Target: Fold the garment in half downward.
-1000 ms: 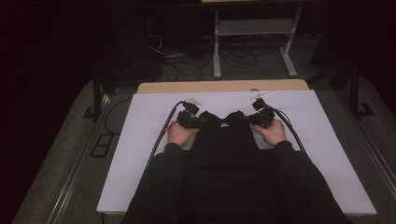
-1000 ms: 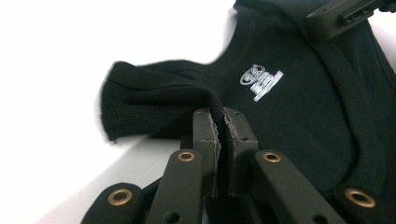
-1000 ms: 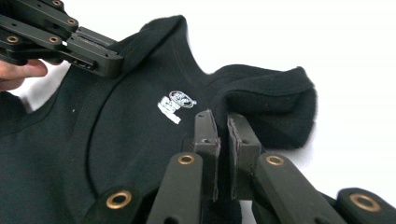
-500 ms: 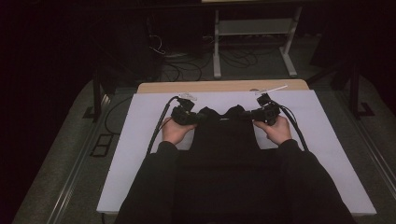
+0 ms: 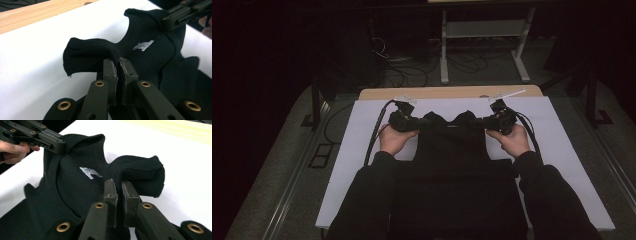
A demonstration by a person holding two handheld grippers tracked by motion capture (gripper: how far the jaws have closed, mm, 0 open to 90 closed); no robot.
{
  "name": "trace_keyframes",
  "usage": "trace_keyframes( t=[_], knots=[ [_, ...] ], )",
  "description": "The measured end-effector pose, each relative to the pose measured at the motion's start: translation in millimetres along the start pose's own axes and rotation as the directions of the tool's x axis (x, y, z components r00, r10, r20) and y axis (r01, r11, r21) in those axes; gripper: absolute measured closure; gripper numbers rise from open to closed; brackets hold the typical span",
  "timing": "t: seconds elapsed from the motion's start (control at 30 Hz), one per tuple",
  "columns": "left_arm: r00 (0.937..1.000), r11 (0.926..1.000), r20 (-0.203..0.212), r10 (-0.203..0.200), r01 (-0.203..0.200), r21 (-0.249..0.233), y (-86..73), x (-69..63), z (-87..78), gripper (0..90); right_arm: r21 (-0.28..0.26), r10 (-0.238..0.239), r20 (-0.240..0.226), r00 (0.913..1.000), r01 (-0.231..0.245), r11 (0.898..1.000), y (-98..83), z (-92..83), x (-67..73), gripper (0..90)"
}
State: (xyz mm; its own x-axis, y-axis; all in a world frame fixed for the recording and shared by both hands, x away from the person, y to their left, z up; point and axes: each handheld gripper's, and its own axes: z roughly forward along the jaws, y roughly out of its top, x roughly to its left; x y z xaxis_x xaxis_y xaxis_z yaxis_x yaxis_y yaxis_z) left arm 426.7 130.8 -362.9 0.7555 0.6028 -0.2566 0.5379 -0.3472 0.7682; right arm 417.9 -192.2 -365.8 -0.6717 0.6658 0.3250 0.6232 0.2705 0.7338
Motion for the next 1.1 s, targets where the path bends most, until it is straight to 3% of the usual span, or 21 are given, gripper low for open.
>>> trace_keyframes(
  t=[0.13,0.27,0.37,0.63,1.1],
  knots=[
    [0.9998,0.9997,0.003,0.019,-0.019,0.017,-0.1,-5.4,-6.8,83.5,-0.01,-0.006,-0.009,0.9999,0.006,1.0,-2.4,-5.9,5.6,82.5],
    [0.9998,0.9998,0.01,0.019,-0.019,0.001,-4.5,-11.0,-12.1,83.5,-0.014,-0.009,-0.015,0.9998,0.009,1.0,-6.1,-9.8,11.7,82.5],
    [0.9989,0.9989,0.016,0.044,-0.044,0.014,-9.4,-15.2,-15.8,83.5,-0.016,-0.02,-0.022,0.9996,0.02,1.0,-10.0,-12.4,17.7,82.5],
    [0.9987,0.9991,0.029,0.042,-0.042,0.002,-22.6,-22.5,-21.2,83.5,-0.017,-0.036,-0.035,0.9988,0.035,0.999,-21.7,-18.7,32.5,82.4],
    [0.9959,0.9977,0.06,0.068,-0.067,-0.012,-46.0,-35.7,-25.9,83.5,-0.012,-0.027,-0.063,0.9977,0.026,1.0,-48.5,-20.3,40.5,82.4]
  ],
)
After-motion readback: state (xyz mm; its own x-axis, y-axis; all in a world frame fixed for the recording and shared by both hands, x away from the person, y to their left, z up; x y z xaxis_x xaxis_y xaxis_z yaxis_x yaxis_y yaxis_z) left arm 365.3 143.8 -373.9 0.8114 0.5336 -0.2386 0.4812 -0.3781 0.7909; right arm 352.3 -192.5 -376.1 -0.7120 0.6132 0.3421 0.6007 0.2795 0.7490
